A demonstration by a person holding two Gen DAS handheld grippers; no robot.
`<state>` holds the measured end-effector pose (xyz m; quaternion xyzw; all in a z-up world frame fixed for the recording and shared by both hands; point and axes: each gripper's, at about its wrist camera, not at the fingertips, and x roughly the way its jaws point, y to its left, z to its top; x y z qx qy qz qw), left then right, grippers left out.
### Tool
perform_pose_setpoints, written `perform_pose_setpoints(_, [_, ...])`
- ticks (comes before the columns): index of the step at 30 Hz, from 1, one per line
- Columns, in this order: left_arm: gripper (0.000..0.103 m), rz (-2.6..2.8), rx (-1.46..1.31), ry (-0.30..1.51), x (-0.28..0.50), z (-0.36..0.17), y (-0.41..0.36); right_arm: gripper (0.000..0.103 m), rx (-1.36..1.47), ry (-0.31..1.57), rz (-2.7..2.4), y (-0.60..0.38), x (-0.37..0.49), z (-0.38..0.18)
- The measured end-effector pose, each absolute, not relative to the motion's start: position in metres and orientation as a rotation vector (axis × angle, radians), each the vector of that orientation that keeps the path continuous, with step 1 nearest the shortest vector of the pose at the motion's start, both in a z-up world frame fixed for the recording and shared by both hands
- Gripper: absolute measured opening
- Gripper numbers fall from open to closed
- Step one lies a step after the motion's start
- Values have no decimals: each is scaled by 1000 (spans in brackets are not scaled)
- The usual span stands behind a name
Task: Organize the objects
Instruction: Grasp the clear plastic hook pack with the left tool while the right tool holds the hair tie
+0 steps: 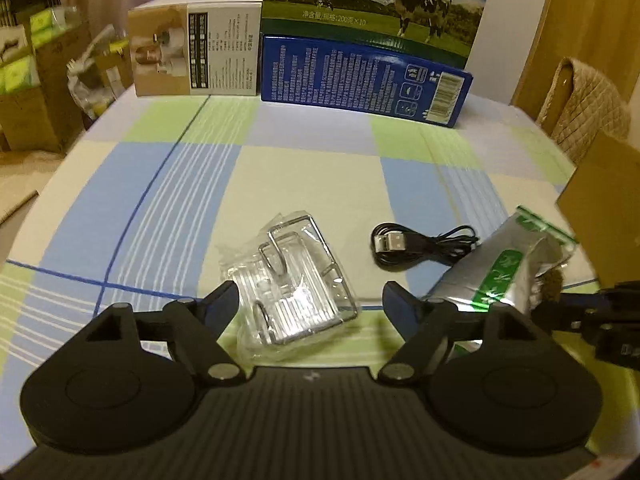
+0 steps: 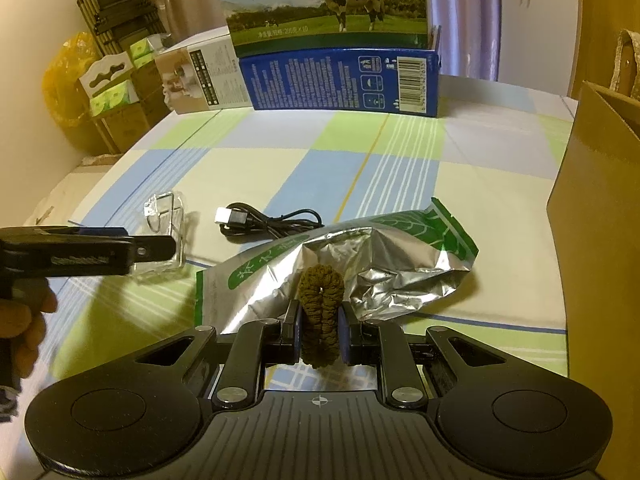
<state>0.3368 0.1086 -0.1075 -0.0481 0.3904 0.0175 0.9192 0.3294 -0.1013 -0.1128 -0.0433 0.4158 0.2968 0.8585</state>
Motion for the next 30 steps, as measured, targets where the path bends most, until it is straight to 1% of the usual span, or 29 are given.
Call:
perform_pose_setpoints(3, [74, 69, -30, 806, 343, -116, 105, 15, -92, 874, 623, -102, 329, -113])
perform_pose_setpoints(4, [73, 74, -40, 817, 343, -117, 108, 15, -92, 874, 624, -102, 329, -113])
perform_pose_setpoints(5, [69, 80, -61, 826, 342, -117, 112, 15, -91, 873, 624, -102, 329, -112])
perform_pose_setpoints(6, [67, 83, -71, 837, 341, -117, 116, 15, -89, 873, 623, -102, 330, -112])
perform_pose_setpoints(9, [66, 103, -71, 851, 334, -116, 124, 15, -79, 874, 624, -102, 331, -111])
perform_pose_setpoints(11, [59, 114, -101, 856, 327, -114, 130, 15, -76, 872, 633, -101, 330, -110])
perform_pose_setpoints(13, [56, 110, -112, 855, 322, -113, 133, 15, -75, 870, 641, -101, 328, -109])
perform_pose_setpoints(17, [55, 73, -99, 875, 311, -110, 128, 15, -62, 869, 642, -103, 325, -107])
perform_pose_setpoints(24, [55, -160, 0, 948, 264, -101, 89, 15, -39, 903, 648, -120, 303, -104])
perform_pose_setpoints(27, [57, -196, 34, 941, 239, -98, 71, 15, -32, 923, 645, -126, 287, -105])
perform_pose_setpoints(28, [60, -185, 38, 931, 232, -96, 67, 15, -26, 928, 645, -128, 280, -105])
perform_pose_setpoints(29, [70, -162, 35, 916, 225, -94, 65, 15, -21, 934, 645, -131, 272, -105])
perform_pose_setpoints(30, [74, -135, 29, 904, 218, -93, 64, 15, -18, 939, 644, -133, 265, -106])
